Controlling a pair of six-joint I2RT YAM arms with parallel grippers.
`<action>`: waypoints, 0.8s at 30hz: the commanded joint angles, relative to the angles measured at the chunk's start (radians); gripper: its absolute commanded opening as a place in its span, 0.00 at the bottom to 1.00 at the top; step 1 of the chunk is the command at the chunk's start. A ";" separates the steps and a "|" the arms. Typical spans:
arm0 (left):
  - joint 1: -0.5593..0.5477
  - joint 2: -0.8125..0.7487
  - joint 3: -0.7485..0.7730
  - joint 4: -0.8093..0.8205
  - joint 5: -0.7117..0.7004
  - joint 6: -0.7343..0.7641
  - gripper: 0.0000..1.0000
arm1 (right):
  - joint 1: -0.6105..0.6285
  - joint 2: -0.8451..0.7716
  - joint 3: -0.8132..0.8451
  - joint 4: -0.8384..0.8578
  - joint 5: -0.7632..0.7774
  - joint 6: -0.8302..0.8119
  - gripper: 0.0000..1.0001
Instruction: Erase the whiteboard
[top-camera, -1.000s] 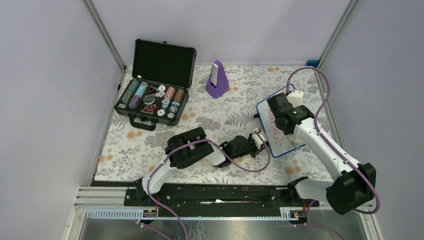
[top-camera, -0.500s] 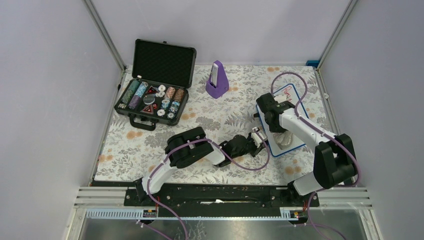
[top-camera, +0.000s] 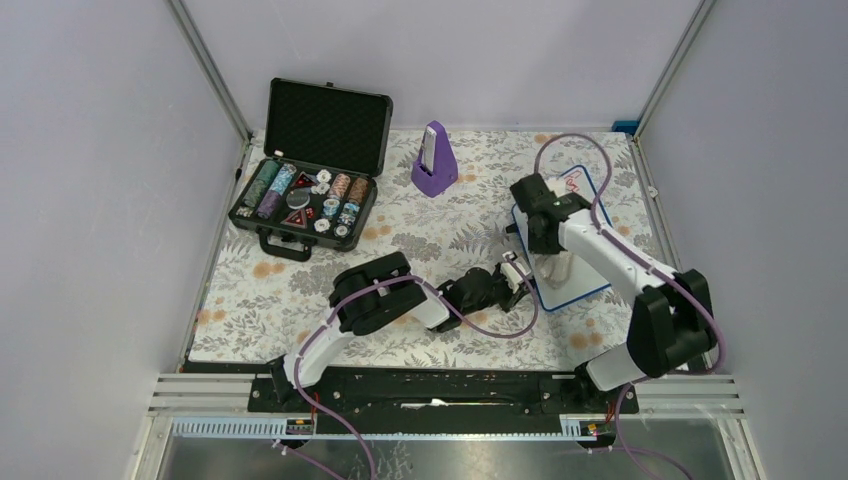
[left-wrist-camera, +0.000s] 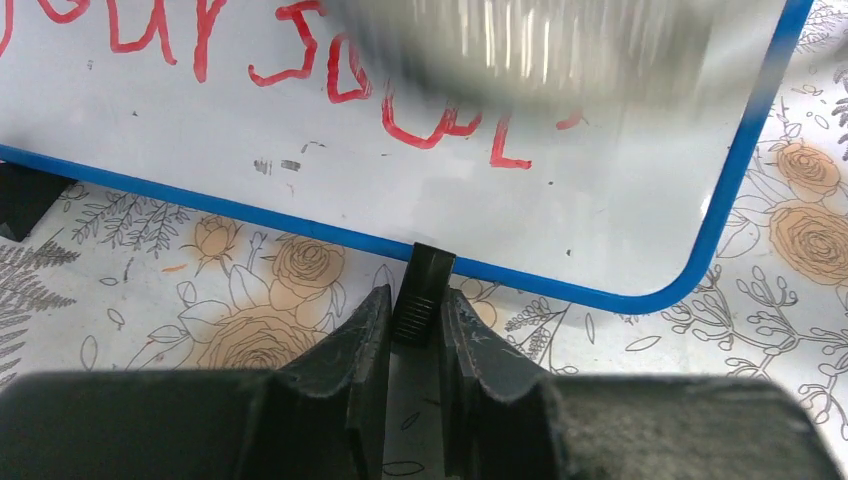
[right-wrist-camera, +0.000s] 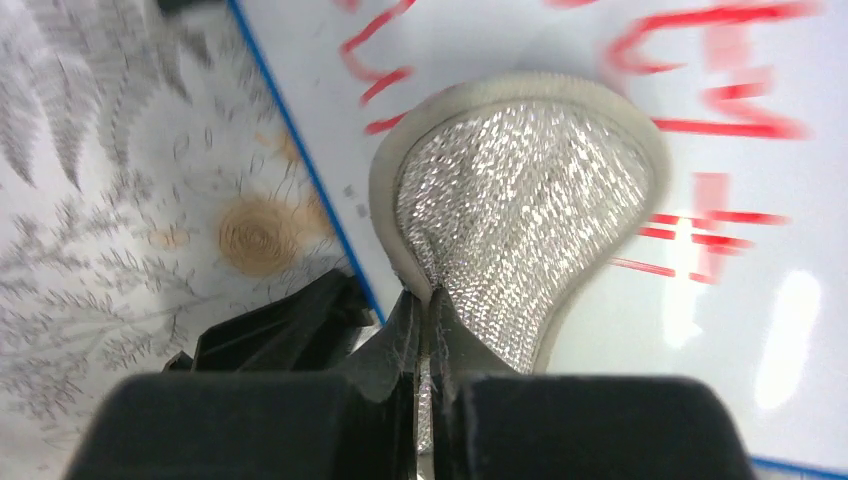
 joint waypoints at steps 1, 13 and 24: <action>0.041 0.006 -0.003 0.051 -0.062 -0.017 0.00 | 0.000 -0.115 0.156 -0.146 0.317 0.021 0.00; 0.055 0.002 -0.009 0.046 -0.053 -0.035 0.00 | -0.005 0.078 0.034 -0.102 0.353 0.083 0.00; 0.055 0.001 -0.010 0.048 -0.048 -0.038 0.00 | 0.146 0.101 -0.115 0.175 -0.120 0.131 0.00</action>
